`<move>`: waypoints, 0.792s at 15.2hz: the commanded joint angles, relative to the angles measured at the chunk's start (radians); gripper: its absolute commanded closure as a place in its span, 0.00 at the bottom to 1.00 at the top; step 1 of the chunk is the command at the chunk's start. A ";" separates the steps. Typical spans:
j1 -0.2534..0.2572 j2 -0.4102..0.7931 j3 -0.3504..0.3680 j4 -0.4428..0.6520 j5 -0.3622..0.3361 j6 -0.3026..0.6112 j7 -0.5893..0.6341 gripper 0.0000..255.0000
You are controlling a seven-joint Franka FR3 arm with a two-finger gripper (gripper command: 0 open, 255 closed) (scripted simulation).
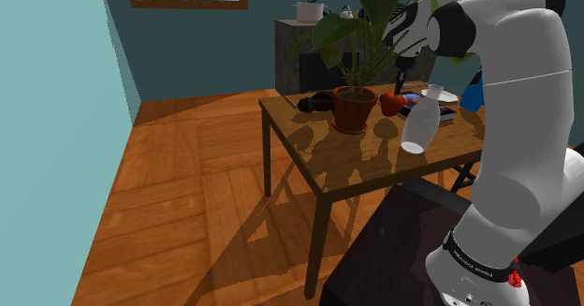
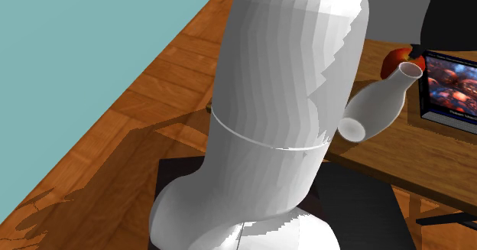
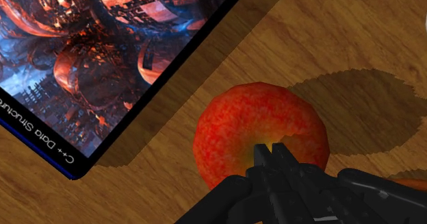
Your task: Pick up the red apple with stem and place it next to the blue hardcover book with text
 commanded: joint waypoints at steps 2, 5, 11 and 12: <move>0.000 0.000 0.000 0.000 0.000 0.000 0.000 0.00; 0.000 0.000 0.000 0.000 0.000 0.000 0.000 0.00; 0.008 -0.040 -0.017 0.072 -0.029 -0.105 0.019 0.00; 0.008 -0.040 -0.017 0.072 -0.029 -0.105 0.019 0.00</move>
